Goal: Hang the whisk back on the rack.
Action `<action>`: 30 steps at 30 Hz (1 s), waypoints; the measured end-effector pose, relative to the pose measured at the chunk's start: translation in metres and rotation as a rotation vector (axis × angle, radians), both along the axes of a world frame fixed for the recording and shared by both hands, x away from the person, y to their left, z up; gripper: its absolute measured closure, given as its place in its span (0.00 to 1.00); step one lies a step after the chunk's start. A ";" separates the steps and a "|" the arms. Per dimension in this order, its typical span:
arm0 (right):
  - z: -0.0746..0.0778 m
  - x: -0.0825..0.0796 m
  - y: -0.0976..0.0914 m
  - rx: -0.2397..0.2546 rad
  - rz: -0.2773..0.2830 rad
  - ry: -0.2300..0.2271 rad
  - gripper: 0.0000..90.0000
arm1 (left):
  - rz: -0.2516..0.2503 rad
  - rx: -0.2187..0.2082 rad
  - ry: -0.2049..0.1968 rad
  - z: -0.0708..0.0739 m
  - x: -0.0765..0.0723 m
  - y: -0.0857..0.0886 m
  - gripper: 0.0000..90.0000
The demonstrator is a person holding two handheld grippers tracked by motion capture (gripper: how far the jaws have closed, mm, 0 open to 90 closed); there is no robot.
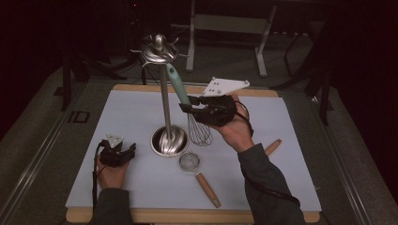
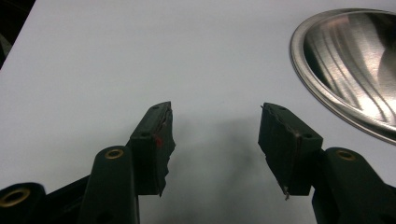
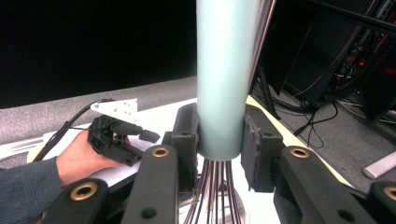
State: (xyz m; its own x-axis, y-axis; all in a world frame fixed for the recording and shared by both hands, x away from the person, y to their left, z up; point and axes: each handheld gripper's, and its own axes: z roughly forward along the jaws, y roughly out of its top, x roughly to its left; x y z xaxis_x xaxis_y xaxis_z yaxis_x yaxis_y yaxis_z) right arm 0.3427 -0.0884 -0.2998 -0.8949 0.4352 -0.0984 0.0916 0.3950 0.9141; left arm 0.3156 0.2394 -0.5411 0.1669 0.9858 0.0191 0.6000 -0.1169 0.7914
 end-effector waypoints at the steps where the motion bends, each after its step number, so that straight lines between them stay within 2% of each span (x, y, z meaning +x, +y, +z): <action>1: 0.000 0.001 0.000 -0.001 -0.001 0.000 0.77 | 0.000 0.000 0.000 0.000 0.000 0.000 0.50; 12: -0.003 0.004 0.006 -0.010 -0.004 0.006 0.76 | 0.001 0.000 -0.001 0.000 0.000 0.000 0.50; 17: -0.005 0.005 0.008 -0.023 -0.003 0.004 0.72 | 0.001 -0.001 -0.001 0.000 0.000 0.000 0.50; 30: -0.012 0.004 -0.002 -0.054 -0.010 0.022 0.71 | 0.001 -0.001 0.001 0.000 0.000 0.000 0.50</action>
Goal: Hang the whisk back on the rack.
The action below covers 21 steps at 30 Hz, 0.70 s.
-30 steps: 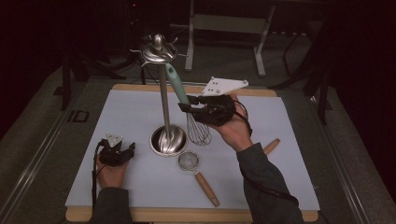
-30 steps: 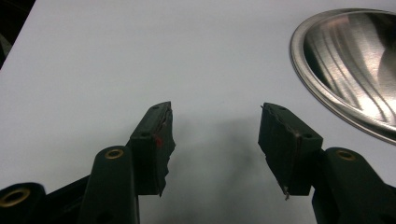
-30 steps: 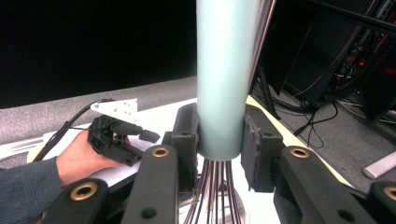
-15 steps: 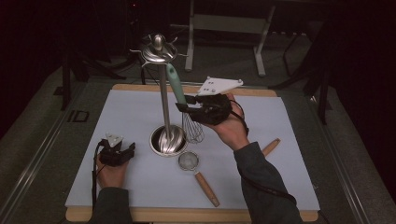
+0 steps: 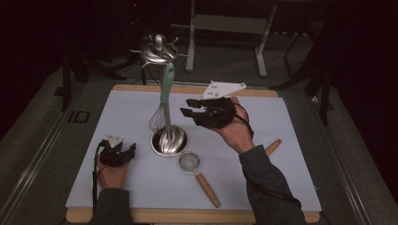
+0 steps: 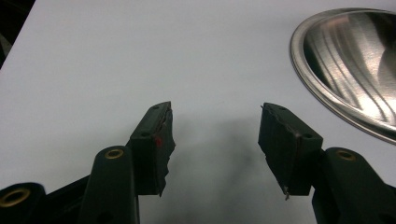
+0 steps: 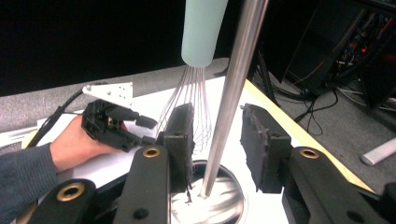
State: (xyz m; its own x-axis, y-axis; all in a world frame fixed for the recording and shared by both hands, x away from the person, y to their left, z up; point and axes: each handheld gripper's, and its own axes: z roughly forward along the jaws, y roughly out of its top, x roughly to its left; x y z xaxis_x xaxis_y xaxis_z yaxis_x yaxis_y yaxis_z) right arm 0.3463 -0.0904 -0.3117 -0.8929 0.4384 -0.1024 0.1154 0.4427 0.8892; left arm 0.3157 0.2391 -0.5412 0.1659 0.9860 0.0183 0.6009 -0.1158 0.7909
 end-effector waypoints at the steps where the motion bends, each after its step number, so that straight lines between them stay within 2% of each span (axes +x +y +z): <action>1: -0.001 0.000 -0.002 -0.005 0.000 0.005 0.70 | 0.000 0.000 -0.001 0.000 0.000 0.000 0.50; 6: -0.006 0.000 -0.012 -0.044 -0.020 0.011 0.70 | -0.002 0.004 0.001 0.000 0.000 0.000 0.50; 14: -0.016 0.000 -0.025 -0.059 -0.049 0.034 0.70 | 0.001 0.005 0.002 0.000 0.000 0.000 0.50; 21: -0.033 0.004 -0.038 -0.099 -0.094 0.064 0.69 | 0.004 -0.003 -0.001 0.000 0.000 0.000 0.50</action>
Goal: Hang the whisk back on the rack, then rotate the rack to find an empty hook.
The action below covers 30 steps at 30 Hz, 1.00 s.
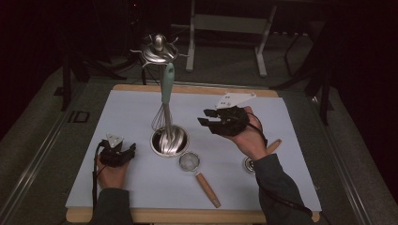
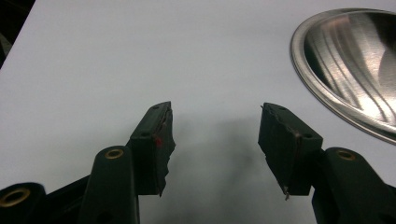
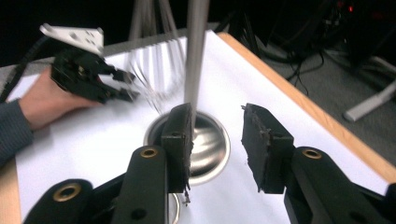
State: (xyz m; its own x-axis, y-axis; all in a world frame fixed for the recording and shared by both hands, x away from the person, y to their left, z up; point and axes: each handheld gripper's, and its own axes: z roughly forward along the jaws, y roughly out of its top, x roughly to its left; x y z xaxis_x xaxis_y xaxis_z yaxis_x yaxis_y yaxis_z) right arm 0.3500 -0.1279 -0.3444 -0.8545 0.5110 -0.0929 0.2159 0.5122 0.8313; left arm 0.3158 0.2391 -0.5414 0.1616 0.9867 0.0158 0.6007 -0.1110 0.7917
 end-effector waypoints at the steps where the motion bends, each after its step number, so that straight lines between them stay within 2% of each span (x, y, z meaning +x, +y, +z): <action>1: -0.003 0.000 -0.002 -0.003 -0.008 0.006 0.69 | 0.000 0.001 0.000 0.000 0.000 0.000 0.50; 5: -0.015 0.002 -0.012 -0.008 -0.031 0.034 0.68 | -0.002 0.003 -0.002 0.000 0.000 0.000 0.50; 9: -0.029 0.003 -0.023 -0.041 -0.073 0.049 0.68 | -0.005 0.001 -0.007 0.000 -0.001 0.000 0.50; 16: -0.051 0.005 -0.041 -0.041 -0.123 0.098 0.66 | 0.001 -0.004 -0.021 0.001 -0.002 0.000 0.53; 19: -0.062 0.004 -0.048 -0.064 -0.157 0.096 0.65 | 0.008 -0.010 -0.026 0.001 -0.003 0.001 0.53; 22: -0.078 0.006 -0.058 -0.051 -0.172 0.140 0.66 | 0.006 -0.009 -0.040 0.001 -0.004 0.001 0.55; 24: -0.088 0.006 -0.064 -0.044 -0.182 0.174 0.66 | 0.003 -0.026 -0.036 0.003 -0.005 0.001 0.57; 27: -0.100 0.005 -0.073 -0.042 -0.202 0.202 0.66 | 0.010 -0.002 -0.049 0.006 -0.008 -0.002 0.57; 30: -0.111 0.006 -0.082 -0.030 -0.221 0.244 0.65 | 0.001 -0.010 -0.076 0.013 -0.011 -0.004 0.58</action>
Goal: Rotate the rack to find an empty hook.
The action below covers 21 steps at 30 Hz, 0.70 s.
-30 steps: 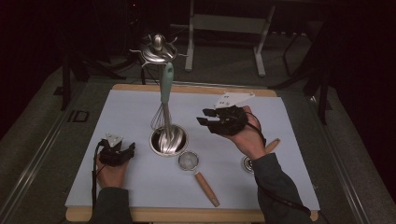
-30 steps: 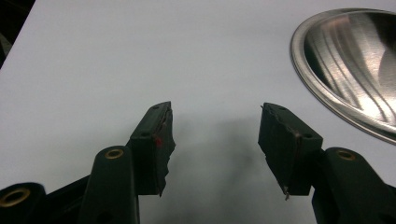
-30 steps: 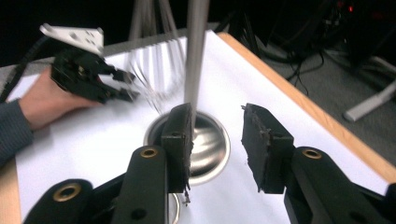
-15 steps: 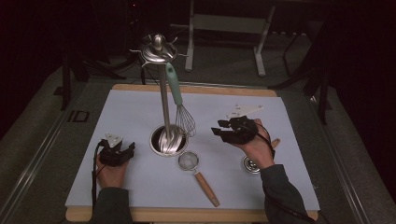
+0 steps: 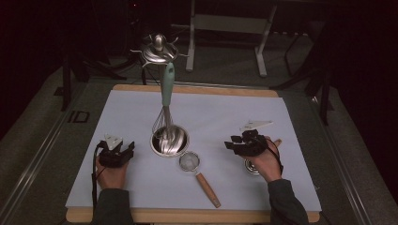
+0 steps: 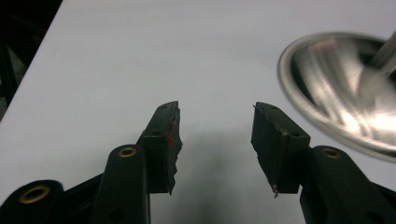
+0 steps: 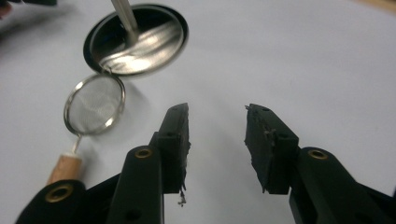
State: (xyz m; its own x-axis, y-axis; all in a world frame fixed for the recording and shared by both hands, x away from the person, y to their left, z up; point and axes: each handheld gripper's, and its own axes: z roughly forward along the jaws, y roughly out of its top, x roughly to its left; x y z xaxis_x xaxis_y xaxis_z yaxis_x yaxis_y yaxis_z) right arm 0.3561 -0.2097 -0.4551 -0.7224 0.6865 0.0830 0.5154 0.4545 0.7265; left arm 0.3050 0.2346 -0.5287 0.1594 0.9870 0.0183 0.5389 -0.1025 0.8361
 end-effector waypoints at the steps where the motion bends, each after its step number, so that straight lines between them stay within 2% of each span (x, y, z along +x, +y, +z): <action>1: 0.000 0.000 0.000 0.000 0.000 0.000 0.65 | 0.000 0.000 0.000 0.000 0.000 0.000 0.60; 3: -0.009 -0.001 -0.006 -0.016 -0.015 0.028 0.63 | -0.017 0.009 -0.023 0.006 -0.003 -0.003 0.61; 5: -0.014 -0.002 -0.009 -0.023 -0.017 0.037 0.63 | -0.029 0.011 -0.038 0.012 -0.004 -0.006 0.62; 8: -0.019 -0.007 -0.017 -0.012 -0.041 0.040 0.62 | -0.054 -0.011 -0.052 0.019 -0.006 -0.008 0.64; 12: -0.025 -0.013 -0.027 -0.010 -0.078 0.040 0.60 | -0.071 -0.017 -0.072 0.030 -0.008 -0.011 0.63; 15: -0.029 -0.016 -0.031 -0.013 -0.094 0.034 0.59 | -0.080 -0.039 -0.102 0.040 -0.011 -0.012 0.63; 18: -0.033 -0.019 -0.034 -0.020 -0.111 0.028 0.58 | -0.110 -0.093 -0.147 0.052 -0.014 -0.012 0.63; 21: -0.036 -0.021 -0.037 -0.027 -0.128 0.010 0.58 | -0.111 -0.117 -0.187 0.064 -0.016 -0.014 0.65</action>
